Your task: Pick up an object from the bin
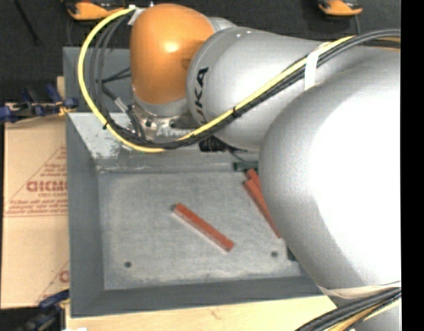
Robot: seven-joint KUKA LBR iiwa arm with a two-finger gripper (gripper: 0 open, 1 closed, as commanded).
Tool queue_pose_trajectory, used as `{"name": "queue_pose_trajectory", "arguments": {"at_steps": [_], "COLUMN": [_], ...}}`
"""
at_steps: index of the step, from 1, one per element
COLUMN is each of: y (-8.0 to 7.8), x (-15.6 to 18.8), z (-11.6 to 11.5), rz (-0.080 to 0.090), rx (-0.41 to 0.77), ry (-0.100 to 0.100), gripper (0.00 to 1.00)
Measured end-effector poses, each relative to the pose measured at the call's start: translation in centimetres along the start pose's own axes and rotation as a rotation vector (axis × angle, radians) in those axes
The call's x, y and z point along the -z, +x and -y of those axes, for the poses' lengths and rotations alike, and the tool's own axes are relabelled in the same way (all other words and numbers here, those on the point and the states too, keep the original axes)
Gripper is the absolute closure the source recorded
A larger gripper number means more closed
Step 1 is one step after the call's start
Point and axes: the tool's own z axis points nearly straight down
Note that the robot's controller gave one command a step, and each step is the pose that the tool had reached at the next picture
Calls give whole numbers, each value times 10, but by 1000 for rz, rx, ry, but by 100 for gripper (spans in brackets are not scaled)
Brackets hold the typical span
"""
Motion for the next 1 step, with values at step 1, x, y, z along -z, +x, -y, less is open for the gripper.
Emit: {"name": "queue_pose_trajectory", "arguments": {"at_steps": [1], "y": [-24], "x": [-51], "z": [28], "rz": [-6], "rx": [133], "ry": [10], "gripper": [100]}}
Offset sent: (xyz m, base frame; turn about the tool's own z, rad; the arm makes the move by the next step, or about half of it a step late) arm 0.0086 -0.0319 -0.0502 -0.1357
